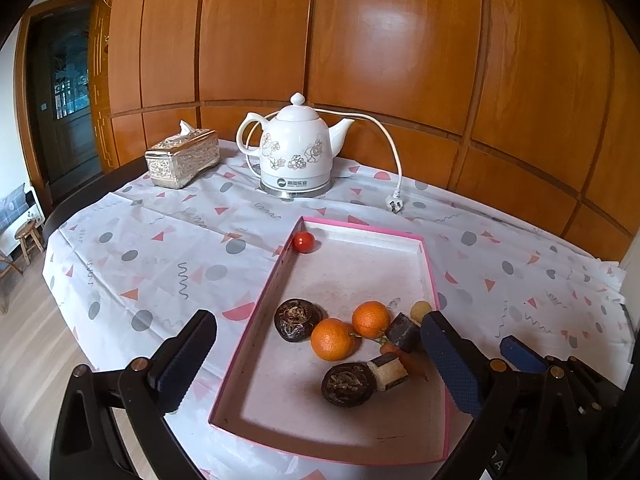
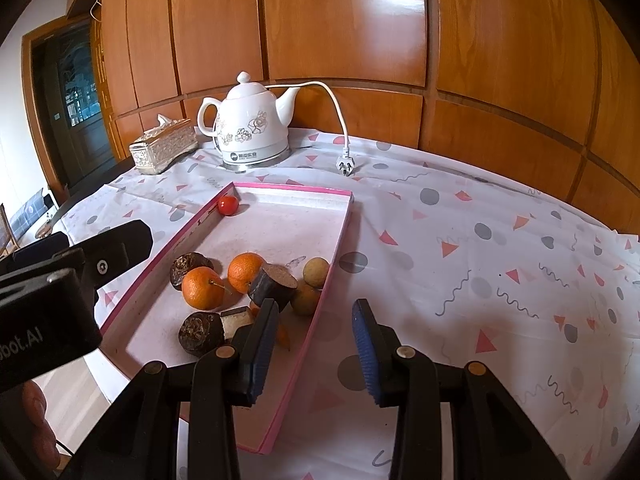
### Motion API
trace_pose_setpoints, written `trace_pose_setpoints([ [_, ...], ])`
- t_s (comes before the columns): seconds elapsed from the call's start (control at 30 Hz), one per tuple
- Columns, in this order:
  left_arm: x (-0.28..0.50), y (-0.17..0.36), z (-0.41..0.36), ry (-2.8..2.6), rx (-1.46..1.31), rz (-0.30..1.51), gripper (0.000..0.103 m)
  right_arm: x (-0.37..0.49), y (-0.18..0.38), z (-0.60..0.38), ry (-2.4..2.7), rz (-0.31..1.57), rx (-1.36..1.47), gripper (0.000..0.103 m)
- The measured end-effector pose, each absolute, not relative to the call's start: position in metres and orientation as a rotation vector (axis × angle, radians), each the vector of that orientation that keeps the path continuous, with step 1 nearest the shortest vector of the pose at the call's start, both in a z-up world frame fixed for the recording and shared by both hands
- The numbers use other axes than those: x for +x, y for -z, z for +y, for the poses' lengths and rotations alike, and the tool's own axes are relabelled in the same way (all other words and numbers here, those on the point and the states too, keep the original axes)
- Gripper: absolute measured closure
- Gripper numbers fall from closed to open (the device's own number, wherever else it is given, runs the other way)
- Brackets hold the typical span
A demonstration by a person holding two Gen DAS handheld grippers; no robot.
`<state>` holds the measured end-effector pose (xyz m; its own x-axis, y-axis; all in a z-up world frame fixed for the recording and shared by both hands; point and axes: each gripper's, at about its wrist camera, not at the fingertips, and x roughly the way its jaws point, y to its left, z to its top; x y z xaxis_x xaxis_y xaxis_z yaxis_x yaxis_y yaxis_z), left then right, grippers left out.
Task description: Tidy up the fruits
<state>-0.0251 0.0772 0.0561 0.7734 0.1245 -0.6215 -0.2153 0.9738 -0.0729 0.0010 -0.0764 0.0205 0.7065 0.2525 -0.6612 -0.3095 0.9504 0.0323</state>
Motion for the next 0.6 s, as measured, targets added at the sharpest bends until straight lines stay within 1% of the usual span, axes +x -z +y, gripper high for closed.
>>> trace_pose_setpoints([
  [0.6,-0.0292,-0.0605,0.0796,-0.21,-0.129,0.624,0.0,0.0006,-0.0192,-0.078,-0.308,0.716,-0.092,0.064],
])
